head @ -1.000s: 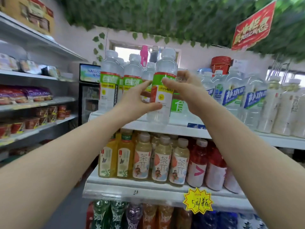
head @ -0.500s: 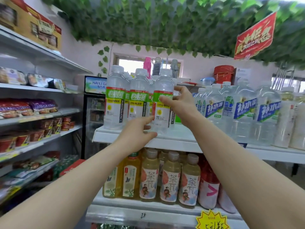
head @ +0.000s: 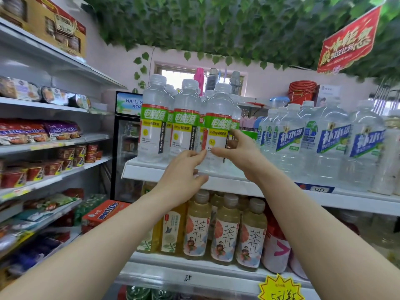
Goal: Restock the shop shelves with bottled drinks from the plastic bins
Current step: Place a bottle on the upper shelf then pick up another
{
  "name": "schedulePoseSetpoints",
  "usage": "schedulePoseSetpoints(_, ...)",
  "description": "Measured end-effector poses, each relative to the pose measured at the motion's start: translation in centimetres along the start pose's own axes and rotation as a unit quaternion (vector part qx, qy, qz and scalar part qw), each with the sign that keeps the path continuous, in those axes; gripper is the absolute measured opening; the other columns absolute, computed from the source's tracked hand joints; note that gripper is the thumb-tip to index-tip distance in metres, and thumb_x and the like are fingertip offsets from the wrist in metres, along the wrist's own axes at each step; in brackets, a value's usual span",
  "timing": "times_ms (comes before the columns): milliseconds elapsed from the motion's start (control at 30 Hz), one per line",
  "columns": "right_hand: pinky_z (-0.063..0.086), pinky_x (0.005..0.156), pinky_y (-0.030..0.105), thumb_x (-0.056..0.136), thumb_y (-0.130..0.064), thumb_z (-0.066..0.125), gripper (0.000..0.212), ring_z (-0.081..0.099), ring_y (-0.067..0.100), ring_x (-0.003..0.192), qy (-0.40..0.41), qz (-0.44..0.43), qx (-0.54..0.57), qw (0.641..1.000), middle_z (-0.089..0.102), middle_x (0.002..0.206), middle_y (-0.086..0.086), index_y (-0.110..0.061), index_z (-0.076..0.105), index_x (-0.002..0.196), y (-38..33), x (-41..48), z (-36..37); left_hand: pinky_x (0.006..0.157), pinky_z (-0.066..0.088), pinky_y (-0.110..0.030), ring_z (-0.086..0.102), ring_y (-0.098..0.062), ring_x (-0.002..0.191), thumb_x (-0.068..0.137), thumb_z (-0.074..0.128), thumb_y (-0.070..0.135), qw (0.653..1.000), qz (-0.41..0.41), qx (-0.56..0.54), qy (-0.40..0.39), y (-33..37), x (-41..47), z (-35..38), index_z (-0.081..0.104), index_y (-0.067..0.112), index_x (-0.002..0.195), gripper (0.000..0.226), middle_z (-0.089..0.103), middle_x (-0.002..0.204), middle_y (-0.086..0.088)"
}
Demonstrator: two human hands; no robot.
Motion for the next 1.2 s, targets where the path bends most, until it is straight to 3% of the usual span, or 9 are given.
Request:
schedulePoseSetpoints(200,0.06,0.079,0.037,0.073,-0.027,0.09,0.067,0.069,0.015,0.091,0.065,-0.026,-0.052,0.996,0.07,0.102,-0.004,-0.02,0.053,0.129,-0.3,-0.5,-0.4,0.105,0.047,-0.038,0.059,-0.014,0.118,0.092,0.064,0.022,1.0,-0.009,0.009,-0.004,0.1,0.3,0.2,0.032,0.021,0.153,0.068,0.044,0.15,-0.002)
schedulePoseSetpoints(367,0.059,0.082,0.044,0.068,-0.037,0.092,0.07,0.068,0.013,0.084,0.116,-0.034,-0.085,0.989,0.067,0.093,-0.007,-0.022,0.051,0.122,-0.6,-0.6,-0.4,0.104,0.046,-0.033,0.059,-0.013,0.12,0.093,0.063,0.02,1.0,-0.013,0.012,0.0,0.1,0.2,0.1,0.029,0.019,0.154,0.069,0.046,0.15,-0.001)
schedulePoseSetpoints(633,0.057,0.085,0.042,0.07,-0.041,0.09,0.072,0.065,0.012,0.087,0.12,-0.035,-0.106,0.987,0.063,0.092,-0.01,-0.02,0.05,0.126,-1.0,-1.2,-0.3,0.103,0.047,-0.031,0.058,-0.013,0.12,0.093,0.063,0.02,1.0,-0.021,0.008,0.0,-0.2,0.1,0.2,0.029,0.02,0.154,0.07,0.046,0.15,-0.001)
schedulePoseSetpoints(767,0.05,0.077,0.028,0.077,-0.038,0.086,0.071,0.056,-0.002,0.079,0.1,-0.03,-0.107,0.989,0.057,0.089,-0.016,-0.021,0.047,0.134,-1.2,-1.7,-0.1,0.104,0.045,-0.03,0.057,-0.015,0.123,0.093,0.063,0.019,0.999,-0.031,-0.006,-0.006,0.0,0.0,0.4,0.031,0.019,0.153,0.069,0.043,0.152,-0.002)
schedulePoseSetpoints(900,0.05,0.091,0.034,0.08,-0.036,0.083,0.076,0.058,0.013,0.098,0.106,-0.034,-0.109,0.988,0.058,0.105,-0.005,-0.019,0.043,0.143,-1.1,-3.3,-0.3,0.109,0.043,-0.037,0.054,-0.019,0.127,0.092,0.064,0.016,0.998,-0.046,-0.029,0.032,-0.1,-0.8,-0.3,0.039,0.015,0.15,0.062,0.044,0.151,-0.004)
schedulePoseSetpoints(967,0.05,0.09,0.034,0.082,-0.033,0.082,0.065,0.058,0.015,0.098,0.123,-0.056,-0.109,0.985,0.058,0.103,-0.004,-0.02,0.048,0.136,-1.3,-4.7,-0.8,0.109,0.044,-0.038,0.055,-0.016,0.125,0.093,0.064,0.017,0.995,-0.049,-0.046,0.075,-0.3,-1.9,-1.0,0.046,0.016,0.145,0.055,0.051,0.145,-0.003)
schedulePoseSetpoints(1100,0.048,0.075,0.021,0.087,-0.023,0.077,0.034,0.06,0.005,0.08,0.121,-0.108,-0.075,0.984,0.062,0.086,-0.007,-0.021,0.061,0.117,-1.3,-8.1,-0.9,0.1,0.05,-0.031,0.059,-0.006,0.11,0.095,0.063,0.023,0.983,-0.056,-0.085,0.154,-0.8,-5.8,-2.0,0.064,0.022,0.129,0.034,0.064,0.123,0.005)
schedulePoseSetpoints(1200,0.047,0.071,0.017,0.086,-0.018,0.076,0.026,0.06,0.001,0.072,0.118,-0.141,-0.052,0.982,0.063,0.078,-0.011,-0.024,0.066,0.109,-0.6,-11.3,0.2,0.095,0.052,-0.031,0.06,-0.003,0.107,0.094,0.063,0.019,0.977,-0.045,-0.086,0.19,-1.2,-9.4,-1.8,0.069,0.024,0.119,0.026,0.065,0.114,0.01)
Point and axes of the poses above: each hand's wrist, its own x-axis towards the middle knuckle, its own z-axis out of the palm, y = z × x, the point moved 10 cm from there along x, towards the middle knuckle
